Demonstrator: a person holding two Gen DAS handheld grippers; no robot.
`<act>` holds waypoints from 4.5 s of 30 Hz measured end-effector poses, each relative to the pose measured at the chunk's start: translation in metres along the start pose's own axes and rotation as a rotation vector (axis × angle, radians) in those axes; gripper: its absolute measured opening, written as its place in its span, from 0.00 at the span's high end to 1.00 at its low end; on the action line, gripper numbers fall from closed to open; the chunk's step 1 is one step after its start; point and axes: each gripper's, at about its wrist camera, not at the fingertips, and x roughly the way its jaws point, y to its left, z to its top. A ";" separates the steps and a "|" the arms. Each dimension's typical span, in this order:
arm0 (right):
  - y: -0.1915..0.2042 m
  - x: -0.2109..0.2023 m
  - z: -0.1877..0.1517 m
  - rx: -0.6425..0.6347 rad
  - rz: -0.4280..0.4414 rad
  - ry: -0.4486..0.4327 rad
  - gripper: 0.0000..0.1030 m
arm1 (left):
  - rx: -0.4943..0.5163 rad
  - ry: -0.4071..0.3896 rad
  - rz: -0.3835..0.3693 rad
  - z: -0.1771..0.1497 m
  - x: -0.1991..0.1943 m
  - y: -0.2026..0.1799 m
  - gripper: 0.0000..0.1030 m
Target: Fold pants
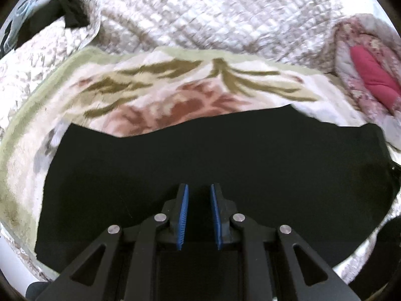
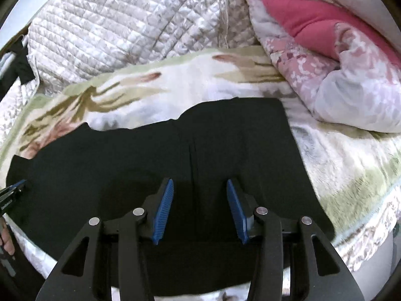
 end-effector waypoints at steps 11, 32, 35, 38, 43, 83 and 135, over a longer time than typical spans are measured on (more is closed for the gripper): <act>0.053 -0.028 -0.012 -0.095 0.153 -0.022 0.57 | -0.022 -0.027 -0.001 -0.004 -0.020 0.003 0.79; 0.085 -0.015 -0.052 -0.188 0.217 0.087 0.55 | -0.026 -0.023 0.009 -0.034 -0.044 0.014 0.77; 0.086 -0.015 -0.052 -0.190 0.217 0.088 0.55 | -0.057 -0.049 0.033 -0.028 -0.051 0.033 0.70; 0.087 -0.016 -0.052 -0.190 0.219 0.088 0.55 | -0.103 -0.075 0.066 -0.020 -0.057 0.058 0.62; 0.090 -0.016 -0.049 -0.188 0.220 0.086 0.55 | -0.185 -0.095 0.125 -0.006 -0.058 0.106 0.51; 0.071 -0.021 -0.042 -0.101 0.259 0.055 0.55 | -0.181 -0.002 -0.205 0.025 -0.060 0.073 0.89; 0.077 0.031 -0.003 0.067 0.572 0.141 0.97 | -0.077 0.024 -0.336 -0.010 -0.028 0.006 0.67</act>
